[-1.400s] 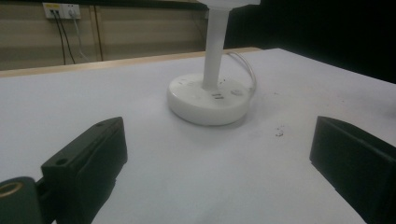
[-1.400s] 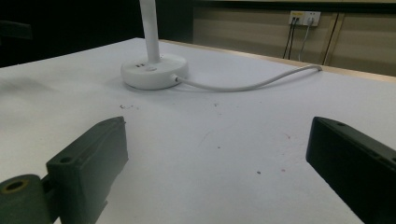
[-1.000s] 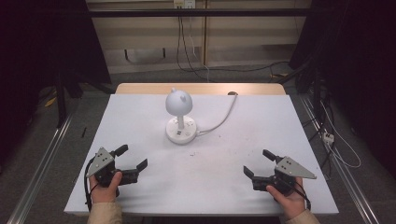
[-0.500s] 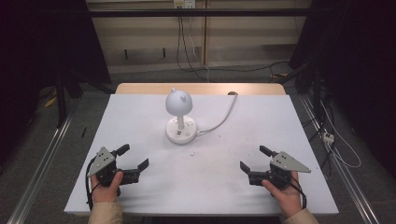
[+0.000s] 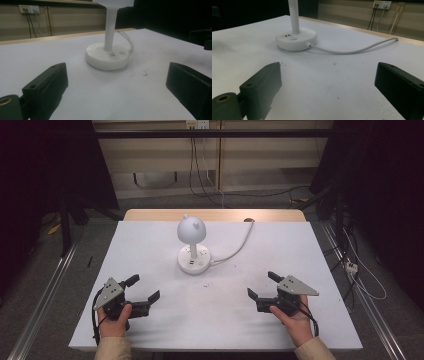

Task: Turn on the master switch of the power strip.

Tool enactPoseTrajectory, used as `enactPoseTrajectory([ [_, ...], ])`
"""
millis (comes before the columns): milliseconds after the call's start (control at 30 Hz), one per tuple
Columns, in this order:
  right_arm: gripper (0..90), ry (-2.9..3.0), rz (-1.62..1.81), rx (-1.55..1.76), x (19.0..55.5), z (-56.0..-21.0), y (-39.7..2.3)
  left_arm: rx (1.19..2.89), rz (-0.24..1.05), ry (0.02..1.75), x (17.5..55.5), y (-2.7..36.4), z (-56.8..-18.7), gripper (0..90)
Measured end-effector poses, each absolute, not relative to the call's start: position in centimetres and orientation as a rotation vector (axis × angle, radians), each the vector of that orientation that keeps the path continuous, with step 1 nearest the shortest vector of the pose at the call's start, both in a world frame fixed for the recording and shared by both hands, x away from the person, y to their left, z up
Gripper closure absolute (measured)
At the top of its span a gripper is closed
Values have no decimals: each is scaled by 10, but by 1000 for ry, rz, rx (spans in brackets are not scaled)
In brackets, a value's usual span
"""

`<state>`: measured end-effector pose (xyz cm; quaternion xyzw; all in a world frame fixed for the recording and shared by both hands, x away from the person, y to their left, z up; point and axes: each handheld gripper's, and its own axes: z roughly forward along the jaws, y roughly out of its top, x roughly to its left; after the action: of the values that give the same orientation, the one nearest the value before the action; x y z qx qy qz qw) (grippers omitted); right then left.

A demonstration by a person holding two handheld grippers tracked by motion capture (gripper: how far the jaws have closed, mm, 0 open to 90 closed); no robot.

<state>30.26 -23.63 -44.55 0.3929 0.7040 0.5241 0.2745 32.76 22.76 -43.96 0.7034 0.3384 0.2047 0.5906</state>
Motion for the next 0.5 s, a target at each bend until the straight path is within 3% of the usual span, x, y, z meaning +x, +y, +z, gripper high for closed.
enactPoseTrajectory([
  [500, 85, 1917, 1389, 1066, 326, -439, -214, 1624, 472, 785, 327, 228, -439, 38],
])
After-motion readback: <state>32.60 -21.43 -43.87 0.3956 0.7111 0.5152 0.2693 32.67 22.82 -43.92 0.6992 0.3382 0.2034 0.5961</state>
